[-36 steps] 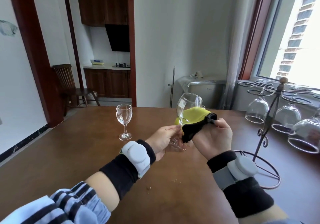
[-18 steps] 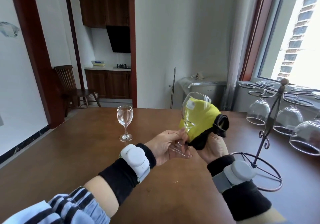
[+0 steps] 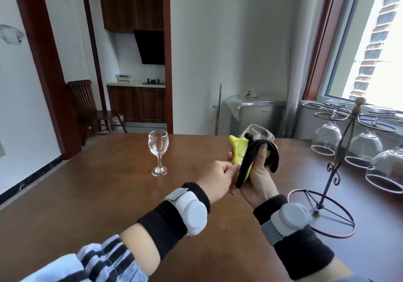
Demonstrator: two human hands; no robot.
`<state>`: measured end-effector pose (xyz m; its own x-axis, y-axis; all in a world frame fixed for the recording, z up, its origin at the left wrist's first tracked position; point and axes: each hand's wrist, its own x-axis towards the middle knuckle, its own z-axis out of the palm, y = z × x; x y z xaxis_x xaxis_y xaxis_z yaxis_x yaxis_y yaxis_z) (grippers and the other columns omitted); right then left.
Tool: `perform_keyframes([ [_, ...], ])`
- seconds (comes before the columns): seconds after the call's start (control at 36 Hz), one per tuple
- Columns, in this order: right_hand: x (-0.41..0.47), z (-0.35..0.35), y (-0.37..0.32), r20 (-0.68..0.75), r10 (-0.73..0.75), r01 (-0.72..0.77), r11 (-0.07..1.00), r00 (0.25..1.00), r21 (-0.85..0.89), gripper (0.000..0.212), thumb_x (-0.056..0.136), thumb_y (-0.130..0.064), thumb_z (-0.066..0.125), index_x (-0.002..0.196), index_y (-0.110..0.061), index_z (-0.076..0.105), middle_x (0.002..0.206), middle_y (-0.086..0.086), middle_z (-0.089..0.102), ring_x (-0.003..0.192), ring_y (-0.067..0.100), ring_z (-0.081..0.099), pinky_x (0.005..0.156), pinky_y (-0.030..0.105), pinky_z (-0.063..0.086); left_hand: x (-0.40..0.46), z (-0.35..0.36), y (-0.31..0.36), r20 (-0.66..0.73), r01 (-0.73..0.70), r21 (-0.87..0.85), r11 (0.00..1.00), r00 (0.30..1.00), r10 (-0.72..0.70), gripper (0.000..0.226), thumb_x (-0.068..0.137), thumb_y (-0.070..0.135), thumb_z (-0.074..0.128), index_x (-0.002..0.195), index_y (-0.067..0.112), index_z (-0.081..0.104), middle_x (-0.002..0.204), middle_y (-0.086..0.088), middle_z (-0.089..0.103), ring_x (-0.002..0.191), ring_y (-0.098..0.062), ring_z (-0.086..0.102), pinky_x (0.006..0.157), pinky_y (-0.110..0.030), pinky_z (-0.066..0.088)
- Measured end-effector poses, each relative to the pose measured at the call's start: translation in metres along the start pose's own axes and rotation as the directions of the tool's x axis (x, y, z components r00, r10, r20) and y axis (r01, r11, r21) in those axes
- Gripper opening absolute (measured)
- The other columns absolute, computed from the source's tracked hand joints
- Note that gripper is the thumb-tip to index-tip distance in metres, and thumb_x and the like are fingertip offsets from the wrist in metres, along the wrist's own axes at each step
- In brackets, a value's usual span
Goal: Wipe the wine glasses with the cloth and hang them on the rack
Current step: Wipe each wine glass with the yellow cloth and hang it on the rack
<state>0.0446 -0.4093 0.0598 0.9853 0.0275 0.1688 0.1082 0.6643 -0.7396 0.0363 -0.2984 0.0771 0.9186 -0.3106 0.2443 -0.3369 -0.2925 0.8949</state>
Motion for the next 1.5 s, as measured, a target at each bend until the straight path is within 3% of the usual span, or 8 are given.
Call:
perform_keyframes([
  [0.22, -0.01, 0.006, -0.002, -0.048, -0.079, 0.068, 0.975, 0.996, -0.21, 0.072, 0.07, -0.059, 0.066, 0.112, 0.0, 0.064, 0.093, 0.019, 0.067, 0.04, 0.014, 0.052, 0.035, 0.017, 0.034, 0.003, 0.001, -0.002, -0.073, 0.043, -0.017, 0.999, 0.996, -0.044, 0.037, 0.09, 0.026, 0.052, 0.055, 0.019, 0.064, 0.056, -0.001, 0.067, 0.067, -0.031, 0.069, 0.073, -0.046, 0.059],
  [0.44, -0.012, 0.005, -0.013, -0.061, -0.143, 0.116, 0.939, 0.988, -0.325, 0.042, 0.082, -0.03, 0.066, 0.114, -0.003, 0.065, 0.101, 0.02, 0.071, 0.09, 0.037, 0.067, 0.067, 0.041, 0.056, 0.0, -0.023, -0.008, 0.25, 0.131, -0.03, 0.991, 0.961, -0.119, 0.062, 0.07, 0.041, 0.068, 0.124, 0.015, 0.054, 0.122, 0.001, 0.063, 0.117, -0.014, 0.055, 0.108, -0.035, 0.039],
  [0.56, -0.014, -0.001, -0.022, -0.025, -0.168, 0.144, 0.904, 0.985, -0.402, 0.012, 0.095, -0.022, 0.058, 0.101, -0.016, 0.067, 0.094, 0.017, 0.072, 0.072, 0.03, 0.068, 0.048, 0.029, 0.051, 0.002, -0.039, -0.006, 0.227, 0.158, -0.056, 0.986, 0.964, -0.142, 0.059, 0.081, 0.041, 0.066, 0.131, 0.02, 0.043, 0.121, 0.005, 0.056, 0.113, -0.01, 0.052, 0.108, -0.035, 0.039],
  [0.67, -0.02, 0.003, -0.019, 0.091, -0.085, 0.117, 0.885, 0.992, -0.451, 0.009, 0.091, -0.029, 0.062, 0.095, -0.026, 0.069, 0.097, 0.026, 0.071, 0.08, 0.047, 0.068, 0.048, 0.031, 0.052, 0.005, -0.039, 0.009, 0.168, 0.075, -0.159, 0.984, 0.985, -0.048, 0.035, 0.098, 0.033, 0.05, 0.126, 0.013, 0.055, 0.122, -0.001, 0.061, 0.105, -0.009, 0.055, 0.083, -0.02, 0.045],
  [0.89, -0.025, -0.002, -0.018, 0.343, 0.425, -0.216, 0.835, 0.838, -0.506, 0.099, 0.049, -0.07, 0.083, 0.103, 0.007, 0.053, 0.094, 0.038, 0.059, 0.047, 0.021, 0.061, 0.04, 0.022, 0.047, 0.016, -0.034, 0.019, 0.471, 0.345, -0.683, 0.644, 0.882, 0.028, 0.105, 0.038, 0.06, 0.089, 0.12, 0.004, 0.056, 0.109, -0.01, 0.067, 0.096, -0.027, 0.066, 0.092, -0.046, 0.051],
  [1.19, -0.027, 0.007, -0.013, 0.246, 0.342, -0.141, 0.796, 0.907, -0.589, 0.02, 0.092, -0.017, 0.066, 0.106, -0.002, 0.065, 0.105, 0.027, 0.069, 0.079, 0.036, 0.07, 0.065, 0.036, 0.056, 0.013, -0.032, 0.021, -0.01, 0.158, -0.431, 0.888, 0.984, -0.18, 0.071, 0.042, 0.065, 0.073, 0.085, 0.009, 0.069, 0.097, -0.008, 0.066, 0.082, -0.019, 0.058, 0.083, -0.032, 0.045],
  [1.36, -0.025, 0.017, 0.005, 0.133, 0.151, 0.029, 0.551, 0.98, -0.834, 0.027, 0.085, -0.029, 0.07, 0.106, -0.012, 0.068, 0.107, 0.013, 0.072, 0.098, 0.032, 0.07, 0.089, 0.051, 0.056, 0.013, -0.035, 0.019, -0.189, 0.183, -0.312, 0.932, 0.95, -0.25, 0.066, 0.038, 0.069, 0.061, 0.072, 0.013, 0.067, 0.08, -0.002, 0.068, 0.072, -0.014, 0.057, 0.078, -0.028, 0.044],
  [1.5, -0.028, 0.012, -0.004, 0.117, 0.214, -0.045, 0.63, 0.97, -0.776, 0.015, 0.089, 0.001, 0.06, 0.103, 0.001, 0.066, 0.098, 0.011, 0.071, 0.094, 0.025, 0.068, 0.089, 0.035, 0.054, 0.017, -0.046, 0.004, -0.19, 0.232, -0.342, 0.911, 0.932, -0.309, 0.047, 0.084, 0.048, 0.062, 0.097, 0.003, 0.067, 0.096, -0.008, 0.071, 0.07, -0.006, 0.058, 0.06, -0.018, 0.036],
])
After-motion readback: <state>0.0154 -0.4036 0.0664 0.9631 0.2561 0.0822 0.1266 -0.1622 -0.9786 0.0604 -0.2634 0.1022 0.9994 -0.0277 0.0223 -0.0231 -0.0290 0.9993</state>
